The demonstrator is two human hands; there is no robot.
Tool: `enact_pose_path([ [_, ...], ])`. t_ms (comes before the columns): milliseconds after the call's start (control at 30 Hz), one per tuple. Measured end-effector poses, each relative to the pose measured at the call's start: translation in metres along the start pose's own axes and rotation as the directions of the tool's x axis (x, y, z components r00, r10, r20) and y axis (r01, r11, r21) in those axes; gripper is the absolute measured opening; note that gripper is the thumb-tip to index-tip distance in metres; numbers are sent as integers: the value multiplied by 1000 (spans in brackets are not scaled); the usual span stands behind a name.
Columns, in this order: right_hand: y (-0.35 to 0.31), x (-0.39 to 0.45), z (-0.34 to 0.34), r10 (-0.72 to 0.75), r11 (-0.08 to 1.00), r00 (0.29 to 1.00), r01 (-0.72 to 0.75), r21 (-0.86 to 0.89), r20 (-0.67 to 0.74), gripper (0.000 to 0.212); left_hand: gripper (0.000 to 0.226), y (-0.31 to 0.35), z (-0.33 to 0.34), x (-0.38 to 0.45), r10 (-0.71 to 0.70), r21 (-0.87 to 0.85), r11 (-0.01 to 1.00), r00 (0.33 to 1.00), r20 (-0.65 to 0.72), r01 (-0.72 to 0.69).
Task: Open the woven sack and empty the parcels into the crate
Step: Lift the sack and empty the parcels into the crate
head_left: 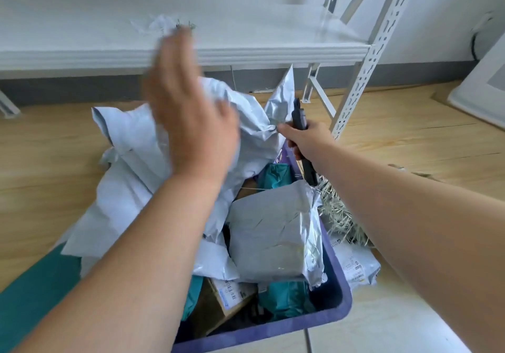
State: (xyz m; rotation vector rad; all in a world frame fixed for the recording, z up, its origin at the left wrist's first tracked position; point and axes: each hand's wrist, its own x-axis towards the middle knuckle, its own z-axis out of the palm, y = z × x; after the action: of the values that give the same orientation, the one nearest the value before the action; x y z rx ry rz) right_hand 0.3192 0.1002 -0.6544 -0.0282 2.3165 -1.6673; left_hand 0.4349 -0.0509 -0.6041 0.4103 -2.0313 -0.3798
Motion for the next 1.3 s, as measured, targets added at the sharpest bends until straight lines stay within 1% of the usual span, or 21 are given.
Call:
enact_pose_path([
  [33, 1, 0, -1, -13, 1000, 1000, 13, 7, -23, 17, 72, 17, 8, -1, 166, 47, 984, 979, 119, -172],
  [67, 3, 0, -2, -22, 1000, 998, 23, 15, -53, 17, 69, 31, 18, -4, 270, 91, 949, 928, 258, -301],
  [100, 3, 0, -5, -24, 999, 997, 26, 24, -76, 19, 66, 42, 29, -7, 300, 145, 913, 869, 394, -381],
  [167, 1, -1, -12, -28, 999, 997, 30, 27, -69, 19, 61, 52, 47, -12, 262, 281, 815, 755, 601, -506],
  [233, -1, -2, -20, -56, 998, 998, 56, -10, -27, 16, 65, 51, 60, -17, 199, 407, 661, 671, 715, -630],
  [267, -3, -3, -24, -68, 997, 998, 68, -24, -2, 15, 68, 48, 64, -17, 165, 456, 602, 661, 732, -656],
  [333, -7, -4, -31, -72, 997, 996, 73, -32, 50, 15, 61, 43, 67, -12, 106, 513, 552, 665, 739, -657],
  [400, -11, -3, -38, -64, 997, 994, 68, -39, 86, 16, 41, 42, 66, -9, 58, 506, 512, 615, 786, -694],
  [467, -14, -3, -43, -71, 997, 993, 74, -25, 94, 16, 33, 42, 66, -8, 71, 439, 525, 551, 832, -729],
  [533, -17, -2, -47, -106, 994, 993, 106, -1, 51, 14, 29, 41, 62, -13, 205, 353, 558, 536, 819, -751],
  [600, -21, 3, -50, -126, 991, 991, 128, 45, -53, 12, 30, 34, 58, -19, 433, 273, 523, 528, 730, -807],
  [667, -22, 11, -53, -117, 986, 981, 133, 96, -155, 12, 31, 21, 55, -21, 610, 217, 424, 454, 650, -879],
  [733, -23, 16, -55, -86, 988, 977, 109, 108, -196, 11, 29, 4, 55, -18, 671, 148, 357, 363, 646, -922],
  [767, -24, 17, -55, -65, 989, 978, 90, 117, -200, 12, 32, -3, 51, -13, 679, 124, 343, 336, 653, -931],
  [867, -24, 20, -54, 11, 983, 976, 29, 179, -216, 18, 39, -17, 40, 4, 662, 44, 404, 326, 675, -914],
  [933, -25, 22, -53, 65, 968, 969, -4, 250, -238, 22, 40, -15, 34, 13, 606, 34, 440, 325, 726, -897],
  [1033, -29, 25, -51, 102, 925, 970, -12, 380, -219, 23, 44, -11, 39, 13, 458, 88, 405, 285, 842, -910],
  [1100, -32, 24, -50, 93, 883, 985, -14, 469, -147, 19, 42, -2, 42, 8, 425, 87, 391, 263, 866, -916],
  [1167, -35, 21, -52, 87, 826, 993, -28, 563, -78, 15, 39, 3, 47, 1, 421, 56, 367, 220, 880, -929],
  [1267, -33, 23, -58, 86, 813, 992, -20, 582, -87, 17, 33, 4, 53, -12, 383, -28, 350, 115, 916, -937],
  [1300, -31, 24, -59, 83, 812, 992, -14, 584, -91, 16, 31, 3, 53, -14, 360, -40, 356, 97, 928, -934],
])
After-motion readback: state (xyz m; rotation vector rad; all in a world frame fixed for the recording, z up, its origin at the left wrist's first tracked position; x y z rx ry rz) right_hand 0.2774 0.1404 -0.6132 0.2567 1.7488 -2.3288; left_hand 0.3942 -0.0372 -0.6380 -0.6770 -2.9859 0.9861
